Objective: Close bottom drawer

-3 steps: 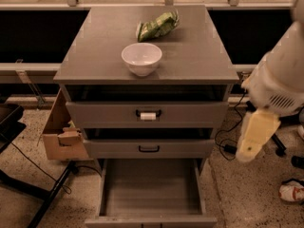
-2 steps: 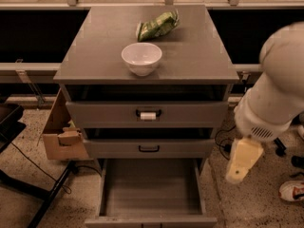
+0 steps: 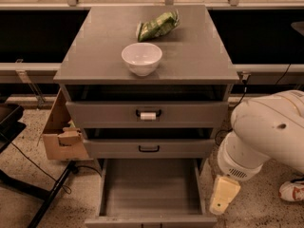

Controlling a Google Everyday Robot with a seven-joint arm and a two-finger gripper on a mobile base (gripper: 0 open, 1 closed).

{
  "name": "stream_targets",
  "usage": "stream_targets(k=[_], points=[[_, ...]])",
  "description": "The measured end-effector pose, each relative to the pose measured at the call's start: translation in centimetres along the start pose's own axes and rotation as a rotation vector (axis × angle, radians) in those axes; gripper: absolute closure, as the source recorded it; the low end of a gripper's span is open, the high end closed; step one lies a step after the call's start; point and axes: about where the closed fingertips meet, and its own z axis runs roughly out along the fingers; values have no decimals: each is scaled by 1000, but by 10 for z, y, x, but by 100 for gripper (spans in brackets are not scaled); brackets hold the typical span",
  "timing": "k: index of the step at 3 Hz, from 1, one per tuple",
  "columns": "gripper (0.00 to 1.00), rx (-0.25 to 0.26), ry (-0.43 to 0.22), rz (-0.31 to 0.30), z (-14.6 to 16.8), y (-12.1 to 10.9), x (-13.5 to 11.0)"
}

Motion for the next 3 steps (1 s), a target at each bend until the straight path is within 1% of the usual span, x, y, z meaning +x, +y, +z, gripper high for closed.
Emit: stream_targets(k=[1, 2, 3], points=[[0, -2, 2, 2, 2, 0, 1], [0, -68, 82, 61, 78, 6, 20], [0, -107, 155, 75, 146, 4, 41]])
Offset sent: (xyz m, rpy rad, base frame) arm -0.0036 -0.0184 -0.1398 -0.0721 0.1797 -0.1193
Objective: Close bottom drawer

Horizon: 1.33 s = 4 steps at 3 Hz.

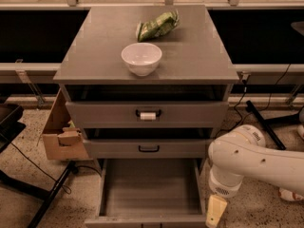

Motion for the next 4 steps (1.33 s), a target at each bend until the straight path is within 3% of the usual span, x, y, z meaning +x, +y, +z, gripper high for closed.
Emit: stream_targets(k=[1, 2, 3, 4], points=[[0, -43, 47, 6, 73, -3, 11], [0, -84, 46, 11, 133, 5, 12], [15, -114, 15, 15, 174, 19, 6], [38, -133, -14, 1, 204, 33, -9]])
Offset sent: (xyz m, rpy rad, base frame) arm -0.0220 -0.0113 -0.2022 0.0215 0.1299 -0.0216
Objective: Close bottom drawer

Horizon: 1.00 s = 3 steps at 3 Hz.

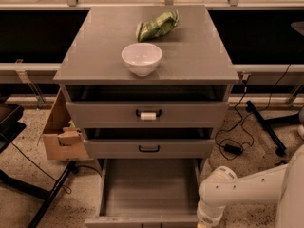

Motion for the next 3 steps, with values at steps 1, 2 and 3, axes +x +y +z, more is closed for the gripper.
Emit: stream_targets(k=[1, 2, 3], points=[[62, -2, -2, 1, 3, 1, 0], [85, -2, -2, 1, 3, 1, 0], [100, -41, -28, -8, 24, 11, -5]])
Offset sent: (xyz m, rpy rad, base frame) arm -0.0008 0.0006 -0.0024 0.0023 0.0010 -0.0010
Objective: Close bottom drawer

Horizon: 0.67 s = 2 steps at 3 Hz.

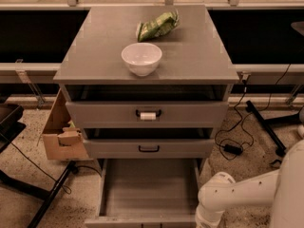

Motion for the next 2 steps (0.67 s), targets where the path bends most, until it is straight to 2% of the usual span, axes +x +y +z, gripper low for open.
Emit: stream_targets(k=[2], points=[[100, -114, -118, 25, 98, 31, -15]])
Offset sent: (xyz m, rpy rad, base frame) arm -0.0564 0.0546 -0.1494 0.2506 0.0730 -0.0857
